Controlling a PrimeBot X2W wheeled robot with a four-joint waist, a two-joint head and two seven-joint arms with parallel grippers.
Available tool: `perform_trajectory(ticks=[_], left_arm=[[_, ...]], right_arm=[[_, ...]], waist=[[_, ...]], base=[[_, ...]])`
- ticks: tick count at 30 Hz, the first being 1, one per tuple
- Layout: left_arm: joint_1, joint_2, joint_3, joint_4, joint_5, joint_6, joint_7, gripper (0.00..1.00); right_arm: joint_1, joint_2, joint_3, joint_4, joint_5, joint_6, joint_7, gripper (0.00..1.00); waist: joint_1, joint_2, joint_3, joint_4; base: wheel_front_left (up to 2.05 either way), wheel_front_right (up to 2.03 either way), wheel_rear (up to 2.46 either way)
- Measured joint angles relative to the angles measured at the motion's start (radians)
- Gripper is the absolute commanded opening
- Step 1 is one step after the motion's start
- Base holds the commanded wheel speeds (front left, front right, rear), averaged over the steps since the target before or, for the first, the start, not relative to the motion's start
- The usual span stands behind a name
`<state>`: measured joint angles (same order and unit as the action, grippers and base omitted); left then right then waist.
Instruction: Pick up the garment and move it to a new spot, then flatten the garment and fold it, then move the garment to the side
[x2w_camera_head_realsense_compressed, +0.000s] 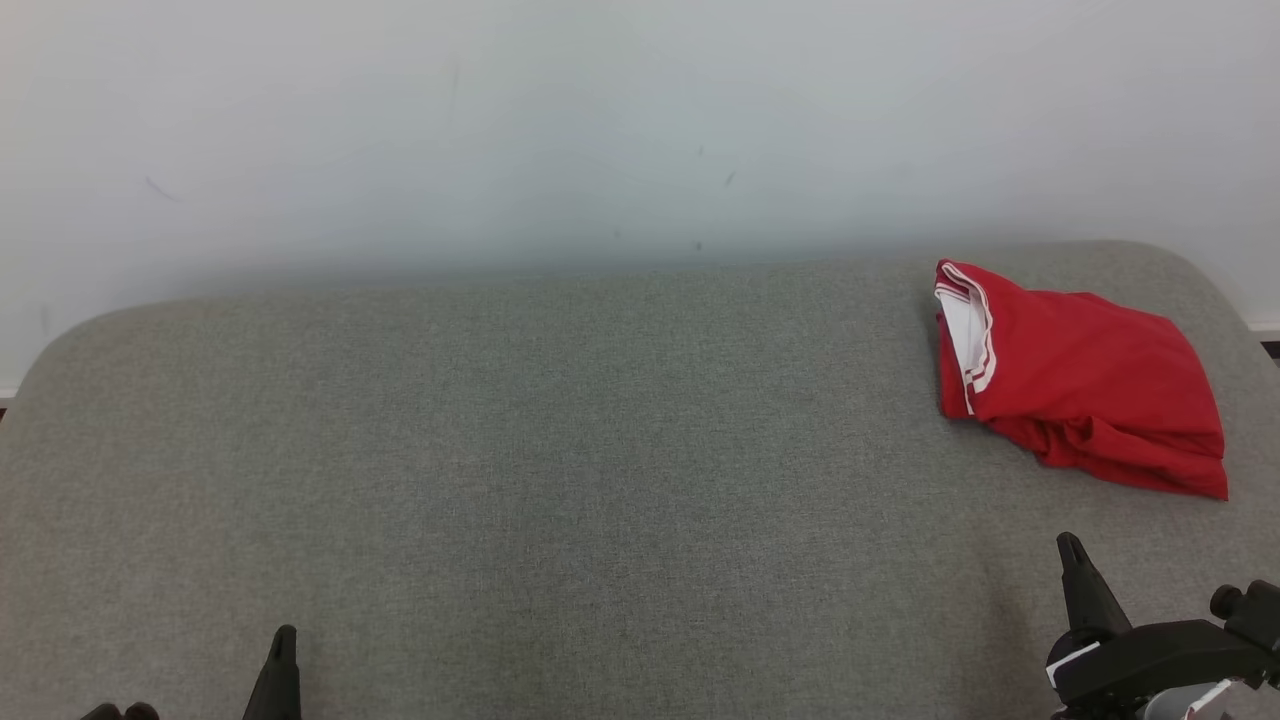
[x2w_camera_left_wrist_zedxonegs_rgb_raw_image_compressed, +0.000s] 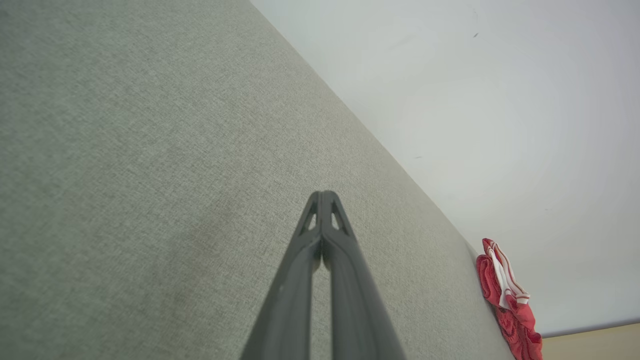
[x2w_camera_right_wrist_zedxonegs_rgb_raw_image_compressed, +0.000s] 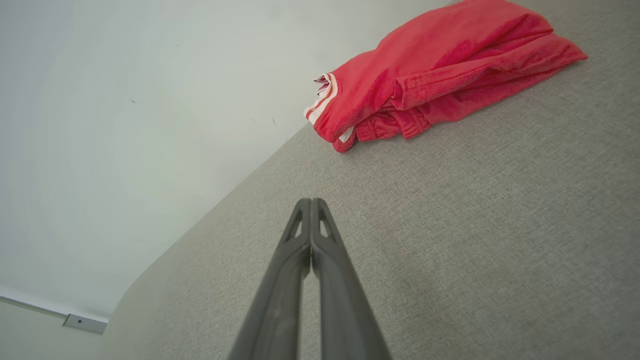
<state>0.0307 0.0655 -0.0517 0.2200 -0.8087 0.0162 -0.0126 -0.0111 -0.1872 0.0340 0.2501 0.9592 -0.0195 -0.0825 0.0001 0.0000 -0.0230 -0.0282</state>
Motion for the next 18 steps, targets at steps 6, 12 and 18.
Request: perform_trajectory(ticks=[6, 12, 18], left_arm=[[-0.003, -0.002, 0.012, 0.013, -0.092, -0.017, 0.014, 0.0], [-0.022, -0.004, 0.031, 0.019, -0.172, -0.027, 0.03, 0.0], [-0.032, -0.005, 0.044, 0.027, -0.257, -0.044, 0.04, 0.0]], right_arm=[[-0.002, 0.014, -0.018, 0.004, 0.071, 0.013, 0.022, 0.0], [-0.021, 0.031, -0.036, 0.007, 0.142, 0.03, 0.041, 0.0], [-0.021, 0.045, -0.056, 0.012, 0.212, 0.046, 0.066, 0.0]], waist=[[0.0, 0.0, 0.003, 0.003], [0.0, 0.0, 0.005, 0.006], [0.0, 0.0, 0.008, 0.009]], base=[[0.0, 0.0, 0.0], [0.0, 0.0, 0.0], [0.0, 0.0, 0.0]])
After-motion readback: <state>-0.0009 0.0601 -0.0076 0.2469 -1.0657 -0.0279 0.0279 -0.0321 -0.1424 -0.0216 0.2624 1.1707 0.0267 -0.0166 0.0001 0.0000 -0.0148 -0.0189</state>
